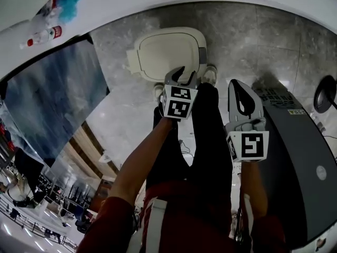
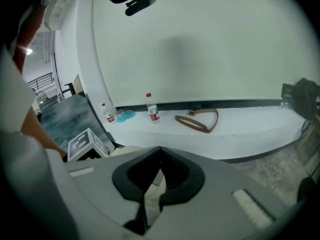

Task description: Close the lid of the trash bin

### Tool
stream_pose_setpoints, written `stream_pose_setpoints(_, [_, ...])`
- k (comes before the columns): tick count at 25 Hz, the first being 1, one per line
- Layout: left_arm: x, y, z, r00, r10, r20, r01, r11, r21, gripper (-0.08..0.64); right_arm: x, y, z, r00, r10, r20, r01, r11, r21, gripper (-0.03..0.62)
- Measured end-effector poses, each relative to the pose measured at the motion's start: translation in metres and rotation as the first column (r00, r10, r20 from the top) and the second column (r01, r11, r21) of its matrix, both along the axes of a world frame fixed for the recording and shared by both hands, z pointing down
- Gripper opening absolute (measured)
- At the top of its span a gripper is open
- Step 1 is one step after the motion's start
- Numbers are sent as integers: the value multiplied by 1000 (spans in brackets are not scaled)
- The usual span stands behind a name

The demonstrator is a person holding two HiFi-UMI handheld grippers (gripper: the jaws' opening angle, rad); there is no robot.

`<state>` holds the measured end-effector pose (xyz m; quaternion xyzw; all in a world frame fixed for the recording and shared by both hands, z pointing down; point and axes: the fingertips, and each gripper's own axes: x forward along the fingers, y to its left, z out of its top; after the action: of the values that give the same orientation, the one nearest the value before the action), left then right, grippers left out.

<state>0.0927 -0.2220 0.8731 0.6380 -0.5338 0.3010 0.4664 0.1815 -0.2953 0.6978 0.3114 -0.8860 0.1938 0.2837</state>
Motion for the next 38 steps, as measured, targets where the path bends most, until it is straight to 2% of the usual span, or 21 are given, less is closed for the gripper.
stream_pose_setpoints(6, [-36,21,-50,999,-32,28,31,999,38,158,-26,11,-48,1000,-16,11,16,999,47,0])
stream_pose_setpoints(13, [-84,50,-129,992,-102,71,91,986,142,158,-58,30,-109,999,-44,31,40,992,120,0])
stream_pose_setpoints(19, [-120,88,-208,981,-171,91,146,962,230,158,-83,55,-165,997,-64,37,56,980,192,0])
stream_pose_setpoints(22, [-140,106,-246,970,-222,102,186,941,282,158,-96,69,-192,996,-78,41,67,973,220,0])
stream_pose_setpoints(25, [-166,112,-289,953,-278,124,215,903,372,156,-109,76,-221,994,-90,58,72,962,262,0])
stream_pose_setpoints(28, [-193,115,-335,933,-335,135,235,848,476,156,-123,81,-257,991,-99,88,66,945,320,0])
stream_pose_setpoints(34, [-240,117,-438,892,-422,163,211,706,676,156,-147,83,-335,979,-112,169,25,896,444,0])
stream_pose_setpoints(38, [-260,119,-499,873,-460,160,181,611,770,156,-160,85,-386,968,-125,217,-6,855,518,0])
